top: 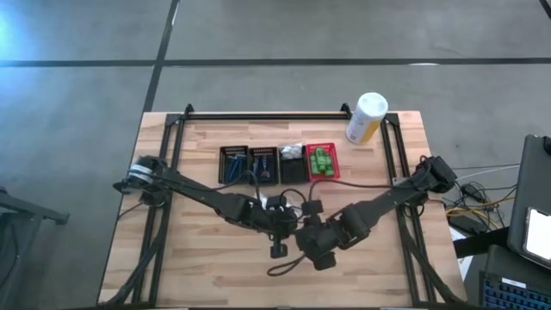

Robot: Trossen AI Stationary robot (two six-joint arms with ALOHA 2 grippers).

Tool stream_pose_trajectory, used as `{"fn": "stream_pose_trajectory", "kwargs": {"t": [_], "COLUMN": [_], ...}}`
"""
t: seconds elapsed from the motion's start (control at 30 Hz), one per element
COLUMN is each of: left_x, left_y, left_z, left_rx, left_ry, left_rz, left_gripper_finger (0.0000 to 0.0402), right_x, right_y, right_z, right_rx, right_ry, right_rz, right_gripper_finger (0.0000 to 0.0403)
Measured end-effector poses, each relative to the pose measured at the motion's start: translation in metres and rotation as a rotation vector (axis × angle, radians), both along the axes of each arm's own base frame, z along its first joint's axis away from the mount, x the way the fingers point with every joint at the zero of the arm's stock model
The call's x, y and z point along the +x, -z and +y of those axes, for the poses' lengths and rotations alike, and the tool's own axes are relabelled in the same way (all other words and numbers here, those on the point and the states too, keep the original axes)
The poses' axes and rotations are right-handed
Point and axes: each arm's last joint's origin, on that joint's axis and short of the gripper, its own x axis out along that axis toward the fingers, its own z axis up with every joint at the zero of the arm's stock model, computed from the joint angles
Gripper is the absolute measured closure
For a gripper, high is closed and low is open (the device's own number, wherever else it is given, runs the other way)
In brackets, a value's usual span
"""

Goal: Pick & Place Travel size toiletries
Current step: Put the white cotton pack into the right black bin

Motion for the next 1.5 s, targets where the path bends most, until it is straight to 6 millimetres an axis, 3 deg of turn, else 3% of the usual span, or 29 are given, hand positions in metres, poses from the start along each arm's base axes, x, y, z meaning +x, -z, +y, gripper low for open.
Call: {"fn": "stream_pose_trajectory", "kwargs": {"t": [0.3, 0.6, 0.83, 1.13, 1.3, 1.5], "left_x": [-0.001, 0.0, 0.002, 0.001, 0.001, 0.001], "left_y": [-0.002, -0.008, -0.013, -0.015, -0.015, -0.015], "left_z": [-0.002, -0.005, -0.013, -0.019, -0.019, -0.019], "left_rx": [0.004, 0.0, -0.028, -0.037, -0.034, -0.02], "left_ry": [-0.016, -0.071, -0.075, -0.089, -0.092, -0.085], "left_rz": [-0.01, -0.074, -0.144, -0.17, -0.171, -0.171], "left_gripper_finger": [0.0391, 0.0391, 0.0391, 0.039, 0.039, 0.039], "right_x": [-0.017, -0.033, -0.042, -0.047, -0.046, -0.047], "right_y": [-0.016, -0.009, -0.007, 0.005, 0.005, 0.004], "right_z": [0.002, -0.005, -0.005, -0.008, -0.005, -0.006], "right_rx": [-0.056, 0.02, 0.103, 0.133, 0.193, 0.218], "right_ry": [0.161, 0.342, 0.36, 0.394, 0.374, 0.37], "right_rz": [-0.092, -0.084, -0.162, -0.14, -0.144, -0.139], "right_gripper_finger": [0.015, 0.013, 0.0152, 0.0197, 0.0248, 0.0341]}}
